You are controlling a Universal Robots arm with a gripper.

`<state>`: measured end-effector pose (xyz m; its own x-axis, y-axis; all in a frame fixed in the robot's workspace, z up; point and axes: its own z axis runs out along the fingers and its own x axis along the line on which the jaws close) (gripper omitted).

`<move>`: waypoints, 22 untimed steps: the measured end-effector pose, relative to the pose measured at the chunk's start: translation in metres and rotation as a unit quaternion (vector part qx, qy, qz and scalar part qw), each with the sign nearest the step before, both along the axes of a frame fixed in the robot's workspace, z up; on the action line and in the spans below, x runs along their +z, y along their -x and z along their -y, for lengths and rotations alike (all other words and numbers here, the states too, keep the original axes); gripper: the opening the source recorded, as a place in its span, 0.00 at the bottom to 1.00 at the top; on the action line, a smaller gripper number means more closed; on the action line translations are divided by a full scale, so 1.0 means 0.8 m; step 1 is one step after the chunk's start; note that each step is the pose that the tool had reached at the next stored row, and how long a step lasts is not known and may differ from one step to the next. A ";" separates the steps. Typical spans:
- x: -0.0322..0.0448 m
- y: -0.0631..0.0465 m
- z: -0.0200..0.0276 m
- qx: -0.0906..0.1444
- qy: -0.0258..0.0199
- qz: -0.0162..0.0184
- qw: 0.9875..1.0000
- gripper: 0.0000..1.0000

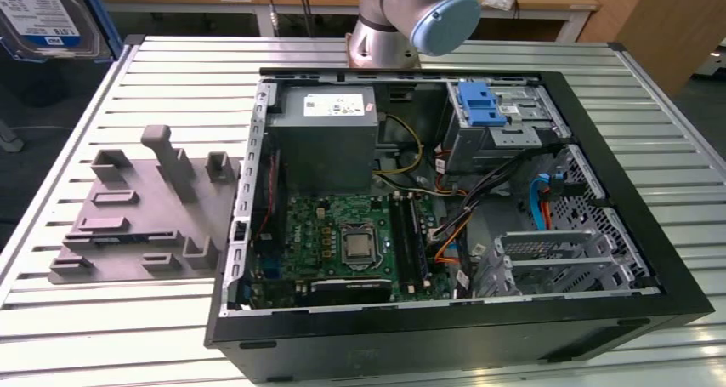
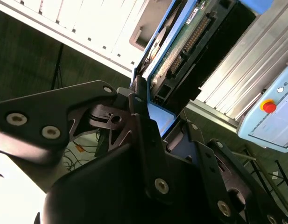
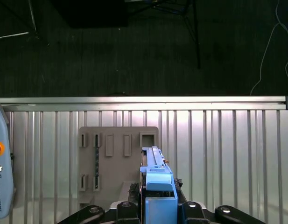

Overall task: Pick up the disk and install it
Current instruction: 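Pick up the disk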

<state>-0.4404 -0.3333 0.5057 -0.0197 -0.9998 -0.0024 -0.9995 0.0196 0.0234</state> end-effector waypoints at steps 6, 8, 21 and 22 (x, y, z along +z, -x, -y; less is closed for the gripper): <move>0.0001 0.000 -0.0001 0.000 0.000 0.000 1.000 0.36; 0.0001 -0.002 0.0000 0.000 0.000 0.000 1.000 0.36; 0.0001 -0.014 0.0000 0.000 0.000 0.000 1.000 0.36; 0.0002 -0.014 0.0000 0.000 0.000 0.000 1.000 0.36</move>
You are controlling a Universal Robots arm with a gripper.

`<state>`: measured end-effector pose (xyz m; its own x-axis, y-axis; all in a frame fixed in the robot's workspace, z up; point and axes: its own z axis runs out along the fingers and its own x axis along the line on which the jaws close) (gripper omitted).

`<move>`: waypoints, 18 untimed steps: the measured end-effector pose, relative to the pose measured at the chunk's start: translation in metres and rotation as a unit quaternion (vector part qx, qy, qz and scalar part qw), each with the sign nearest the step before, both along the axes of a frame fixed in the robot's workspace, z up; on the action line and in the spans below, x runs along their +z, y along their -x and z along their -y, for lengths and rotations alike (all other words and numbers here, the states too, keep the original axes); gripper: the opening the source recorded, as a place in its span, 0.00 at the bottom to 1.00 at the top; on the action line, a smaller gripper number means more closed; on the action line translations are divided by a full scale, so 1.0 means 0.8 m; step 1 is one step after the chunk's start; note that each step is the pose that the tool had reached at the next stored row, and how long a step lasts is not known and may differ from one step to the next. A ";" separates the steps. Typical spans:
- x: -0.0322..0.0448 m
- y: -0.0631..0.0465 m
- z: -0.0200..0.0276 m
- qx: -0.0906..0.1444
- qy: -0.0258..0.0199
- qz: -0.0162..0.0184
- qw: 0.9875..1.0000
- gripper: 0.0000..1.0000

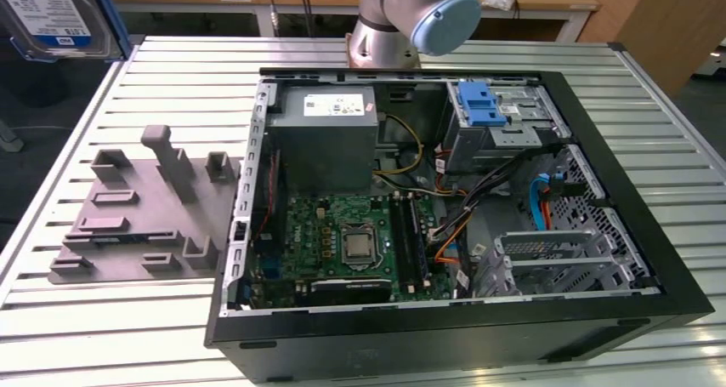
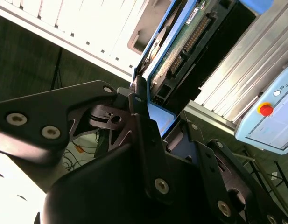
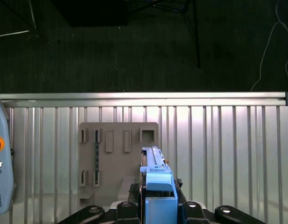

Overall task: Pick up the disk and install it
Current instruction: 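Pick up the disk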

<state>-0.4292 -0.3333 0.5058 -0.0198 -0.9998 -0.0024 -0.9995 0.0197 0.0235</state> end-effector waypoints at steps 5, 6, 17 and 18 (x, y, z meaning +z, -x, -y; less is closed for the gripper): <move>0.0000 -0.002 0.0000 0.000 0.000 0.000 1.000 0.36; 0.0000 -0.002 0.0000 0.000 0.000 0.000 1.000 0.36; 0.0000 -0.008 0.0000 0.000 0.000 0.000 1.000 0.36; 0.0000 -0.009 0.0000 0.000 0.000 0.000 1.000 0.36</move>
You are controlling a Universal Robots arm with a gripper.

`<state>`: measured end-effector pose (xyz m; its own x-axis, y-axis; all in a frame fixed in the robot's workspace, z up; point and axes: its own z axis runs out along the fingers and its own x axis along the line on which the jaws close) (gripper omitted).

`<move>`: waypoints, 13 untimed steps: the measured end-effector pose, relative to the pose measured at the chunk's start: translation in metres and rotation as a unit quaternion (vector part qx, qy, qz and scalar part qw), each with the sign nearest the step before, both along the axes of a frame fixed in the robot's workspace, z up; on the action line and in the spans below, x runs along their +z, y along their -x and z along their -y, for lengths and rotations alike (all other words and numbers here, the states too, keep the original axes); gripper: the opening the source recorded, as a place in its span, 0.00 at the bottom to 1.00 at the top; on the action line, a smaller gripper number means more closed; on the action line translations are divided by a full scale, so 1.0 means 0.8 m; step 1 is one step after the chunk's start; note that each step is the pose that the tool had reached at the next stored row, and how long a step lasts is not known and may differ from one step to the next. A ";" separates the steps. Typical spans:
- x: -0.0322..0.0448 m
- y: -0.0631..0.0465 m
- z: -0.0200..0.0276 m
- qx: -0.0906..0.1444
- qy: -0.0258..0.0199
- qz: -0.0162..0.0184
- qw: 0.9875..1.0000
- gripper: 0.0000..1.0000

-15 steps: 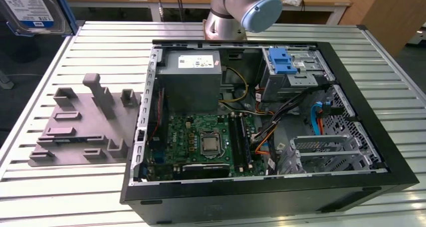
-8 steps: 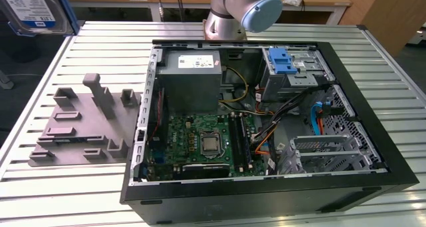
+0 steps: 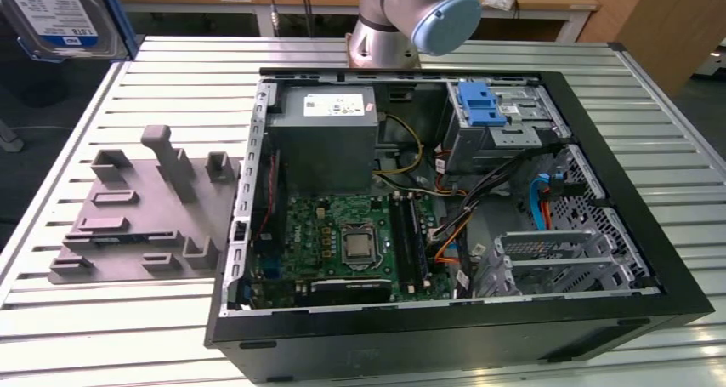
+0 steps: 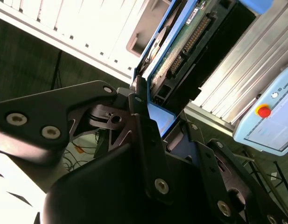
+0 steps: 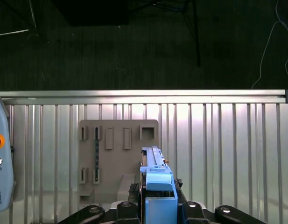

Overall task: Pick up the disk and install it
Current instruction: 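Pick up the disk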

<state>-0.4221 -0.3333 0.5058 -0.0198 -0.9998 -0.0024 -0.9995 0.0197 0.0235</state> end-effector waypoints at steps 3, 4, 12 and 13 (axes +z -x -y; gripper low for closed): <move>-0.0001 -0.002 0.0000 0.000 0.000 0.000 1.000 0.36; 0.0000 -0.002 0.0000 0.000 0.000 0.000 1.000 0.36; 0.0000 -0.010 0.0049 0.000 0.000 0.000 1.000 0.36; 0.0000 -0.011 0.0063 0.000 0.000 0.000 1.000 0.36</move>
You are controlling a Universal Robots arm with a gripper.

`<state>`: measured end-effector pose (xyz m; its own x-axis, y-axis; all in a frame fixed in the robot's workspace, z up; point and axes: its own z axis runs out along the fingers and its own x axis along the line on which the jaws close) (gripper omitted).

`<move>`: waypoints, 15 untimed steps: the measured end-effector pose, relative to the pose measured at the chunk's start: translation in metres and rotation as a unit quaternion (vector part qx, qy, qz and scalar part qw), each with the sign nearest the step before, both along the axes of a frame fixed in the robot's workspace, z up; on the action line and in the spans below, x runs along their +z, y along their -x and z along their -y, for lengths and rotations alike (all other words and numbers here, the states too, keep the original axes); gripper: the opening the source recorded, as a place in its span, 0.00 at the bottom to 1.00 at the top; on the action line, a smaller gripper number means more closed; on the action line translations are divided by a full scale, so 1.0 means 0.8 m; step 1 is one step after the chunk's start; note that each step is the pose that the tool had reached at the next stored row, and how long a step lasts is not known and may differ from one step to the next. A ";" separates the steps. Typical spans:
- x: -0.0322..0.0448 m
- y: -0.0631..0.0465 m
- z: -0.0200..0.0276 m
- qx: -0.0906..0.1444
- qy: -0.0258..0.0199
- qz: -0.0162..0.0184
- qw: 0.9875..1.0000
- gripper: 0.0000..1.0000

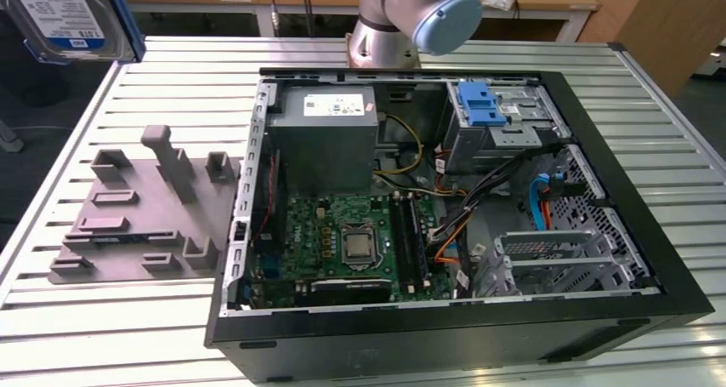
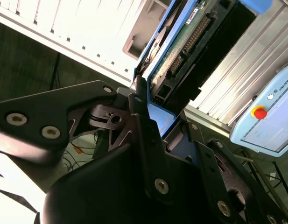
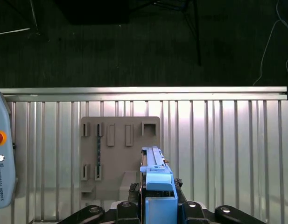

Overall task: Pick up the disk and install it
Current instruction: 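Pick up the disk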

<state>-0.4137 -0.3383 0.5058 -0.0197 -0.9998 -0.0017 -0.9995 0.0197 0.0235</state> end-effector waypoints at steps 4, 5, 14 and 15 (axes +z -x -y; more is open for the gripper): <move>0.0000 -0.004 0.0034 0.000 0.000 0.000 1.000 0.36; 0.0000 -0.005 0.0036 0.000 0.000 0.000 1.000 0.36; -0.0001 -0.013 0.0074 0.000 0.000 0.000 1.000 0.36; -0.0001 -0.014 0.0081 0.000 0.000 0.000 1.000 0.36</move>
